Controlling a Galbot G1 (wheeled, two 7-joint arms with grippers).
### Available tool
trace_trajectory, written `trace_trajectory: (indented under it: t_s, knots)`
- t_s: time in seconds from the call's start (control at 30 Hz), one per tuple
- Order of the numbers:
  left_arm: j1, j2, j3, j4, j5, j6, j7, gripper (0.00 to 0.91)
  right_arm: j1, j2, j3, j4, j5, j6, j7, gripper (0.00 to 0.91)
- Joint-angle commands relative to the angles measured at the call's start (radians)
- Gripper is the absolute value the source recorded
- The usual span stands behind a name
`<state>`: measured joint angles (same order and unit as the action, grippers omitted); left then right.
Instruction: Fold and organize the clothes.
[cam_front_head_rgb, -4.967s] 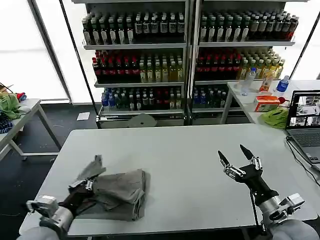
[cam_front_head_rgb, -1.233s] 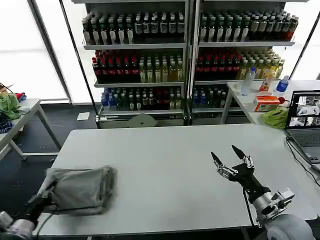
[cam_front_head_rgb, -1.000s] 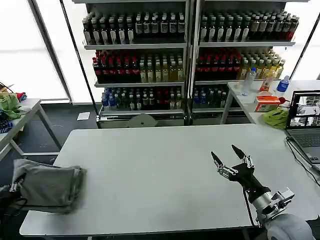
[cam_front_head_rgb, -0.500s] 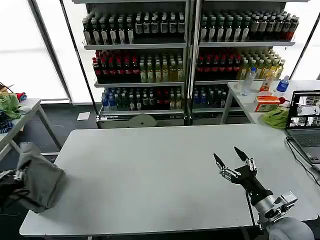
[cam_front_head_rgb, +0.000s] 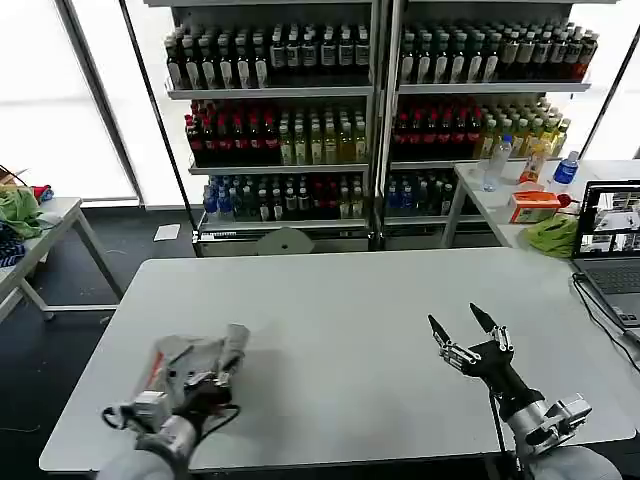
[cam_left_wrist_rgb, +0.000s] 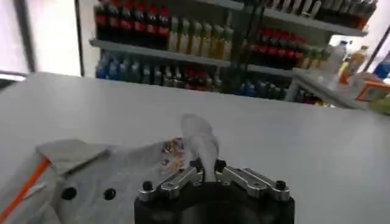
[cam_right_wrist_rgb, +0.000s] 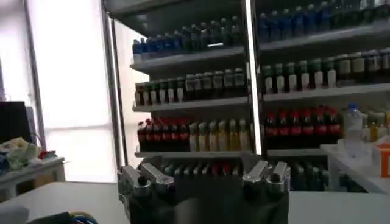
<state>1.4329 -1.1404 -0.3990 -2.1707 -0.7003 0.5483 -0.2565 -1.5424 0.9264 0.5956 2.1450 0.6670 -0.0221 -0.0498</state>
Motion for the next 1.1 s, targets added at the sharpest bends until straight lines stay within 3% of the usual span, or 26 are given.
trace_trajectory:
  t_s: [0.03,0.07,0.23,0.33,0.43,0.57,0.73,0.93,1.1]
  knots:
    - [-0.324,-0.139,0.373,0.086,-0.268,0.023,-0.292,0.907,0.006,0.003,-0.058,-0.006,-0.011,-0.155,0.055,0.907]
    - [-0.332,-0.145,0.373,0.095,-0.268,0.02,-0.288,0.907,0.02,0.001,-0.069,-0.005,0.024,-0.2,0.067,0.907]
    - [-0.362,-0.186,0.373,0.105,-0.266,-0.023,-0.227,0.907,0.133,-0.028,-0.187,-0.034,0.154,-0.277,0.113,0.907]
    - [-0.338,-0.183,0.338,0.076,-0.267,-0.038,-0.151,0.907,0.223,-0.066,-0.264,-0.06,0.261,-0.328,0.102,0.907]
    - [-0.298,-0.168,0.284,0.045,-0.261,-0.044,-0.074,0.907,0.302,-0.079,-0.34,-0.094,0.308,-0.37,0.078,0.907]
    - [-0.252,-0.149,0.16,0.008,-0.255,-0.055,0.006,0.907,0.406,-0.051,-0.433,-0.169,0.335,-0.412,0.064,0.907]
    - [-0.178,-0.108,-0.083,-0.064,-0.246,-0.069,0.097,0.907,0.58,0.023,-0.607,-0.289,0.357,-0.419,0.085,0.907]
    - [-0.085,-0.098,-0.195,-0.078,-0.085,-0.124,0.173,0.907,0.664,0.106,-0.736,-0.384,0.374,-0.415,0.091,0.907]
    - [-0.047,-0.108,-0.211,-0.091,-0.07,-0.137,0.18,0.907,0.683,0.13,-0.786,-0.419,0.373,-0.392,0.059,0.907]
